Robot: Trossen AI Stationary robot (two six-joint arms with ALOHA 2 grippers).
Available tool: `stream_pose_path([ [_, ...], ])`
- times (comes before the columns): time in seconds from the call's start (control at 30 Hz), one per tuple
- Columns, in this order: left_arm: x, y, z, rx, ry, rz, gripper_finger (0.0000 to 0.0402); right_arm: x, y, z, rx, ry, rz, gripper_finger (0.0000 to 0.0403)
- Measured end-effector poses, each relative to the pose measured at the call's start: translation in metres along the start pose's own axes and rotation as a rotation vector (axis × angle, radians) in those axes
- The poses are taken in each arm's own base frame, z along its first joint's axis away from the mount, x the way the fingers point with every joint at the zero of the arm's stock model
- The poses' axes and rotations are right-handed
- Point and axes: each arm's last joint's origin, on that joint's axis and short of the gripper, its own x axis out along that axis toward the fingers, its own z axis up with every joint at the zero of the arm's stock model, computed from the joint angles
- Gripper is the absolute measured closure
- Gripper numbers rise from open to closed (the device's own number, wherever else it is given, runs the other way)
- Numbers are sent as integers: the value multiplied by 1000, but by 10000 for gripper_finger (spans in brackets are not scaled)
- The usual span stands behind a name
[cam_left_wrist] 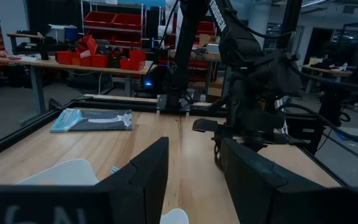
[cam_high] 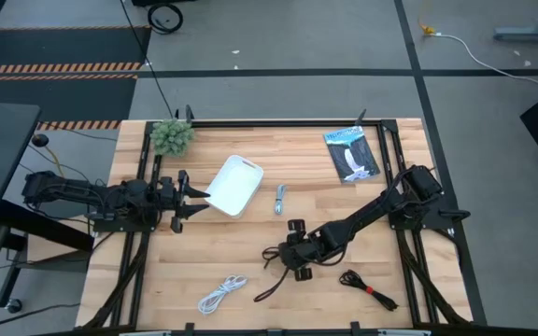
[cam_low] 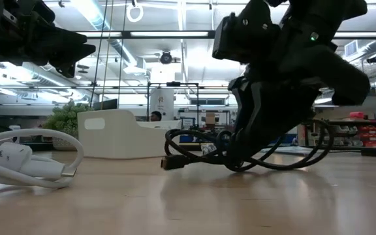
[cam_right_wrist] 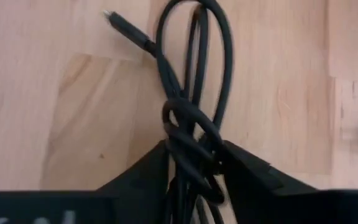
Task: Pick and place USB-C Cables
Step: Put the top black charger cable into the white bin
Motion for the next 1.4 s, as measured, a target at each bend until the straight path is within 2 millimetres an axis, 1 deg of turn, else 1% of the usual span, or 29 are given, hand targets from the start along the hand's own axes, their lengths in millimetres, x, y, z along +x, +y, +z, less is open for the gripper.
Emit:
stream_pose_path([
  [0.1,0,0,0,0,0,0,246,1,-2,0,-9,5,-3,305],
  [0.2,0,0,0,0,0,0,246,1,-4,-1,-16,20,-1,327],
  [0.3,0,0,0,0,0,0,246,0,-5,-2,-48,29,-10,332],
  [0.4,0,0,0,0,0,0,246,-5,-7,-2,-99,45,-28,326],
  [0.47,0,0,0,0,-1,0,246,-11,-11,2,-131,49,-38,324],
  [0.6,0,0,0,0,0,0,246,-25,-25,16,-164,6,-69,324],
  [0.83,0,0,0,0,-1,0,246,-19,-61,26,-307,-14,-127,324],
  [1.0,0,0,0,0,0,0,246,-17,-84,36,-414,-63,-287,324],
  [1.23,0,0,0,0,0,0,246,-20,-96,55,-621,-176,-424,323],
  [1.33,0,0,0,0,0,0,246,-24,-102,63,-752,-189,-539,323],
  [1.4,0,0,0,0,-1,0,246,-27,-109,70,-776,-224,-610,323],
])
